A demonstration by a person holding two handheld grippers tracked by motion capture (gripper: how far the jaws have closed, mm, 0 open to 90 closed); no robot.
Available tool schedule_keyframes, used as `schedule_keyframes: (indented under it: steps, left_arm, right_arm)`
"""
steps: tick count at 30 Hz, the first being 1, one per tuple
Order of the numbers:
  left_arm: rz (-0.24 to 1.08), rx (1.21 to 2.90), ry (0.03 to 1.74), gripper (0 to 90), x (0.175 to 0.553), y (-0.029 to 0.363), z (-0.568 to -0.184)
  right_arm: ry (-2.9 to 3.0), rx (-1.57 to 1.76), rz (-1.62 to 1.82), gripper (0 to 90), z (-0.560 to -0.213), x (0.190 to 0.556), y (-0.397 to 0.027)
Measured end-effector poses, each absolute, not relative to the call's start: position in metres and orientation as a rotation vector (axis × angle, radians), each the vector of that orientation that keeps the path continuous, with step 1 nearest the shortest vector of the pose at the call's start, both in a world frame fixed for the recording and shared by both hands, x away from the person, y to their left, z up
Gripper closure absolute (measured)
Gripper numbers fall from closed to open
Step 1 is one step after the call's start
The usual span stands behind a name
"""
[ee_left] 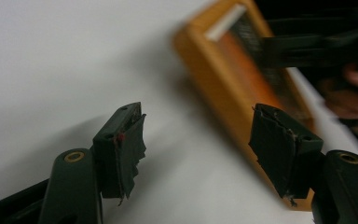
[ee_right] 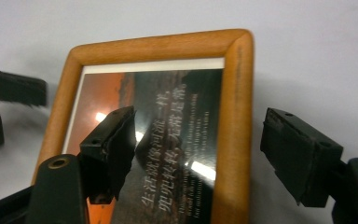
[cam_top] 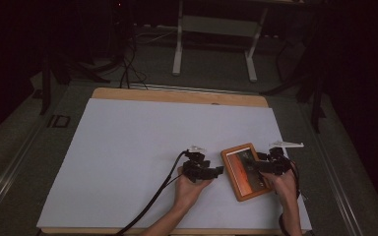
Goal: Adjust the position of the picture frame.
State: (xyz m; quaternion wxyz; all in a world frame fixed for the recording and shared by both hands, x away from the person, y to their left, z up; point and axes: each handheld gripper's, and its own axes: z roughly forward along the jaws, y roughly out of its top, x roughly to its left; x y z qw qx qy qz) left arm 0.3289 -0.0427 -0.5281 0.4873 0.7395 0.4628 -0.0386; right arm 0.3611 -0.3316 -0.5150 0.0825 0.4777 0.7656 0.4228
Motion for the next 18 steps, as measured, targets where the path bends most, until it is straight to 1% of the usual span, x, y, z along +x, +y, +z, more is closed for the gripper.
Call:
schedule_keyframes:
  steps: [6, 8, 10, 12, 14, 16, 18]
  left_arm:
    - [-0.166, 1.812, 1.136, 34.8, 0.336, -0.062, -0.536]
    - [-0.229, 1.804, 1.131, 34.7, 0.34, -0.066, -0.541]
    - [-0.266, 1.806, 1.112, 37.3, 0.341, -0.07, -0.543]
    - [-0.272, 1.829, 1.088, 40.8, 0.341, -0.075, -0.543]
    - [-0.288, 1.847, 1.066, 46.1, 0.342, -0.079, -0.543]
    - [-0.282, 1.876, 1.066, 45.9, 0.341, -0.082, -0.543]
    - [-0.31, 1.872, 1.075, 46.8, 0.342, -0.081, -0.542]
  right_arm:
    - [2.339, 1.414, 1.284, 23.6, -0.518, 0.362, -0.33]
    - [2.339, 1.421, 1.297, 24.1, -0.518, 0.362, -0.332]
    - [2.345, 1.432, 1.328, 24.5, -0.521, 0.364, -0.334]
    - [2.358, 1.454, 1.353, 25.0, -0.522, 0.364, -0.335]
    - [2.357, 1.459, 1.349, 25.1, -0.522, 0.364, -0.335]
    - [2.359, 1.454, 1.336, 25.2, -0.521, 0.364, -0.333]
    - [2.361, 1.457, 1.336, 25.4, -0.52, 0.365, -0.331]
